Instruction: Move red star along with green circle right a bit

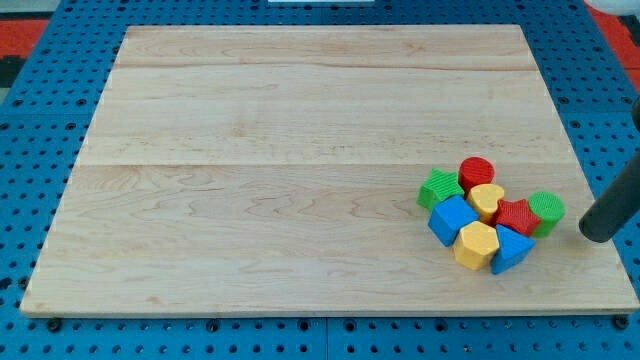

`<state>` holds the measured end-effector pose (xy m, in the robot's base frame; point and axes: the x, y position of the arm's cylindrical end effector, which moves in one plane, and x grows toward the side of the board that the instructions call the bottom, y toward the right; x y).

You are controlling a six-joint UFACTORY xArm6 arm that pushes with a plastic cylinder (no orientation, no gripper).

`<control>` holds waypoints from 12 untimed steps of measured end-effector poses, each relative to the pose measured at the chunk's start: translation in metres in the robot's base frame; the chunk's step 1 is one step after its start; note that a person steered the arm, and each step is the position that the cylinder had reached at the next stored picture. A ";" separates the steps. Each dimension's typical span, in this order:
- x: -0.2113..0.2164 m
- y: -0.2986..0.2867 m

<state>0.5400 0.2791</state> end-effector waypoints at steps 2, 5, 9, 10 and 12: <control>-0.008 -0.009; -0.011 -0.026; -0.011 -0.053; -0.011 -0.021; 0.062 -0.008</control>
<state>0.6020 0.2707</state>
